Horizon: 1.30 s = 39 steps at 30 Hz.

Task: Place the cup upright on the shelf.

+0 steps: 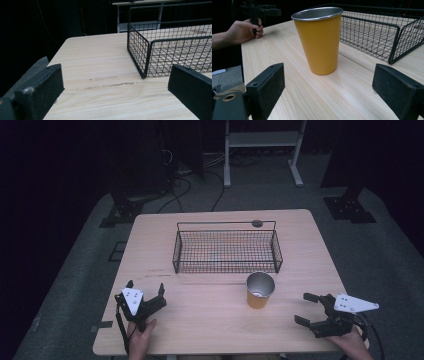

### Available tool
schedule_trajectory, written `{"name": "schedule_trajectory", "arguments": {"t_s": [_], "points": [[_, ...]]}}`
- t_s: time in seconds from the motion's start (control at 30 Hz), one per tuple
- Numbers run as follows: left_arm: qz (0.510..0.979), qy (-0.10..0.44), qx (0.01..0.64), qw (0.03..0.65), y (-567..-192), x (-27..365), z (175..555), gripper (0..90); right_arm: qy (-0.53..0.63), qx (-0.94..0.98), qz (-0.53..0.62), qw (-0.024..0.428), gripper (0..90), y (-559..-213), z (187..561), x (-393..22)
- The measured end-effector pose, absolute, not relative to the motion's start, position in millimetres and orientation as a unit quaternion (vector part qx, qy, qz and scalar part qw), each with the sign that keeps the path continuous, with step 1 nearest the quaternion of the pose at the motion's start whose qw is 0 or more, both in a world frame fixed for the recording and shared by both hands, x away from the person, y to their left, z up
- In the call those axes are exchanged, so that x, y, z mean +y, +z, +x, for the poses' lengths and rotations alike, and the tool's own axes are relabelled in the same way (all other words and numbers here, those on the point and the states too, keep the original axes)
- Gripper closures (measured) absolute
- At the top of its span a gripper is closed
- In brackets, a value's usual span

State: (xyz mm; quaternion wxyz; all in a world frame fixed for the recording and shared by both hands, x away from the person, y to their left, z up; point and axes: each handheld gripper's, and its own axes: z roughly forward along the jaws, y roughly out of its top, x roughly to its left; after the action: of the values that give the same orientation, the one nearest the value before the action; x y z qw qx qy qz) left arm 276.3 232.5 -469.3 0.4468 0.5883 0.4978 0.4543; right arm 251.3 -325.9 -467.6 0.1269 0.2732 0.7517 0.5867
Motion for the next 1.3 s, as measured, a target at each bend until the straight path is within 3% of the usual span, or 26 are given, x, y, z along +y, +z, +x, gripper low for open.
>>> {"name": "schedule_trajectory", "arguments": {"t_s": [1.07,1.23,1.3], "points": [[0.589,0.455,0.494,0.449,-469,232,275,0.0,0.572,0.771,0.253,0.117,8.7,-448,269,-288],[0.589,0.455,0.494,0.449,-469,232,275,0.0,0.563,0.778,0.257,0.113,6.4,-449,273,-281],[0.589,0.455,0.494,0.449,-469,232,275,0.0,0.559,0.779,0.26,0.116,1.5,-448,274,-279]]}}
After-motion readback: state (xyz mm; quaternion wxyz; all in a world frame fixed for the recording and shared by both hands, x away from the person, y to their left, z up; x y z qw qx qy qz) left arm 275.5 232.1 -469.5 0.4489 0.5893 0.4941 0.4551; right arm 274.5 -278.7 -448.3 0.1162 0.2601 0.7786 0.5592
